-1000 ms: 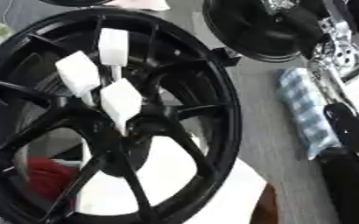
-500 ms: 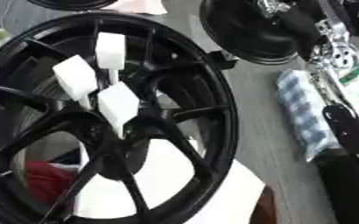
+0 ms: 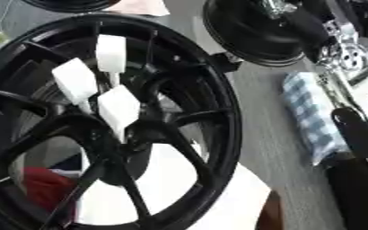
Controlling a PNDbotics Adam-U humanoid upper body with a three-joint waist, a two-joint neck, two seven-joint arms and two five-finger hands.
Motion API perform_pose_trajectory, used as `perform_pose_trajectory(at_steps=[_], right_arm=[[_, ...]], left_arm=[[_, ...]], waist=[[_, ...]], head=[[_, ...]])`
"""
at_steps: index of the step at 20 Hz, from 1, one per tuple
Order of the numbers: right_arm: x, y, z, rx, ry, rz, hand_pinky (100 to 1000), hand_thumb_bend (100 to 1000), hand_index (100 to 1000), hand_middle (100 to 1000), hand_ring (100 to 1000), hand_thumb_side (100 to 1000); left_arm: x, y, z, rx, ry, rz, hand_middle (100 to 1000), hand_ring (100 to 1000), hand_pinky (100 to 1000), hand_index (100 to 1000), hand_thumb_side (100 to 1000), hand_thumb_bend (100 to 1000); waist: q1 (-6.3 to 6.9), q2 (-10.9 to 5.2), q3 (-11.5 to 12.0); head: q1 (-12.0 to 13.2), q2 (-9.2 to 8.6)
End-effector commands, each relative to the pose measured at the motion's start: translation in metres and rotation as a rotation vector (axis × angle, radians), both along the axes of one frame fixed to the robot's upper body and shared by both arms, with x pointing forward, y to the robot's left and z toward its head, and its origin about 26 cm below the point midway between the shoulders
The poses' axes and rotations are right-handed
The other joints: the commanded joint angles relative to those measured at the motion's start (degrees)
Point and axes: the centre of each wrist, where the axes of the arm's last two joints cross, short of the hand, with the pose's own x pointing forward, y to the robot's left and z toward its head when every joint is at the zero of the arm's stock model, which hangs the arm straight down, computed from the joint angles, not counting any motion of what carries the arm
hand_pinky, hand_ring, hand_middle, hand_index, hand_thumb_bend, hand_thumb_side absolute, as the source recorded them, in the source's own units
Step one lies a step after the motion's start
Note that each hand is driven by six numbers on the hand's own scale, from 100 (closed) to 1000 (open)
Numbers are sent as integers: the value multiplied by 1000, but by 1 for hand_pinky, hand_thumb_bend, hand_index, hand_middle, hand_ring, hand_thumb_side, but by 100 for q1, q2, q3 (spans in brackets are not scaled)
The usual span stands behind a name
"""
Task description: Pull the pin out of the wheel hub.
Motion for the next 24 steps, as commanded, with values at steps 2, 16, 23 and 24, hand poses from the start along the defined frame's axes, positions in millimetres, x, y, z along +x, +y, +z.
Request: perform_pose_trajectory(at_steps=[2,16,23,24], right_arm=[[-2,-2,11,-27,-24,4,727,170,640,567,675,240],[0,1,11,-26,-16,23,727,169,640,567,675,239],[1,2,10,-23,-13,28,727,171,640,568,675,238],[1,2,10,-23,-13,28,727,171,640,568,675,238]], left_arm=[[-2,-7,7,47,3,-15,756,778,861,848,778,373],[17,-30,13,84,26,-97,756,778,861,850,772,377],[31,-45,15,93,41,-150,755,776,860,849,771,378],[32,-48,15,95,43,-158,755,776,860,850,770,378]], waist=[[73,-145,-23],[74,-139,-88],[79,-154,-118],[82,-155,-118]], head=[[25,-40],[108,-47],[143,-57],[145,-54]])
